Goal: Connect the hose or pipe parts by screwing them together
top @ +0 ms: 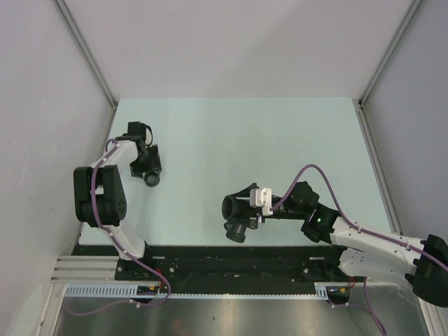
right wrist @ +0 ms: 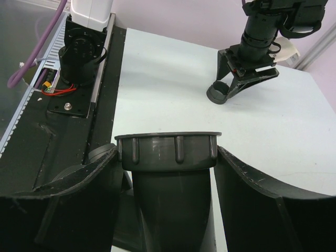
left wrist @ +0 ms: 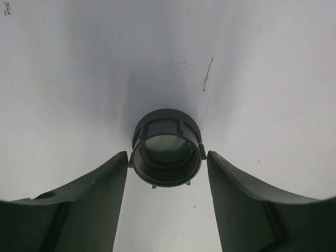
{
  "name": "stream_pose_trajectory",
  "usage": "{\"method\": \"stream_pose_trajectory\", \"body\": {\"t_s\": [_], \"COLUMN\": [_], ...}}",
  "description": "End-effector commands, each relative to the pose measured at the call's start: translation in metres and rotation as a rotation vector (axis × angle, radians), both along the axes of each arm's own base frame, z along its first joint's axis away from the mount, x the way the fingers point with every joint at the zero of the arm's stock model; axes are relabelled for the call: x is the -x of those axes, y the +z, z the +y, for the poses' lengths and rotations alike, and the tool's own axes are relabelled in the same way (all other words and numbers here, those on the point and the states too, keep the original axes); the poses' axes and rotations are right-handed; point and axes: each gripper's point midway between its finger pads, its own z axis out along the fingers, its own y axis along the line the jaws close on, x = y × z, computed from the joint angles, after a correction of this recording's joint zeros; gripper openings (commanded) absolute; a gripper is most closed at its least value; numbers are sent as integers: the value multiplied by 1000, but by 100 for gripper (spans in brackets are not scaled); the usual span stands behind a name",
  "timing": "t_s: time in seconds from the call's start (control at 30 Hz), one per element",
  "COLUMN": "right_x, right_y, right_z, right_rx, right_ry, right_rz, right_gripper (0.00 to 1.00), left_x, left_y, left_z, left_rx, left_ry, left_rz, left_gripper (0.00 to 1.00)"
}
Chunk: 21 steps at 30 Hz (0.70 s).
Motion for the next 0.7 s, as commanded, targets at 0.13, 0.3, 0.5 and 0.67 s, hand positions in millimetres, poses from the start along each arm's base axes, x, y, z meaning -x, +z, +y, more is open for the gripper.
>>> {"method": "stream_pose_trajectory", "body": {"t_s": [0.13,0.3,0.5,0.67], "right_x": [-2,0,0,1], "right_y": [10,10,10,9], "right_z": [2,3,3,4], "right_rx": [-34,-35,-34,-33], "right_ry": [-8,-2,-1,1], "right_rz": [-36,-36,-39,-38], "right_gripper": [31,31,31,31], "left_x": [-4,-1,-1,-1], "left_y": [8,7,12,14], "left_z": [-16,-31,-40,-31], "left_rx": [51,91,126,71], "left_ry": [-86,-116,-135,-123], "left_rz": [-32,-30,-46,-49], "left_gripper": [59,59,70,69]}}
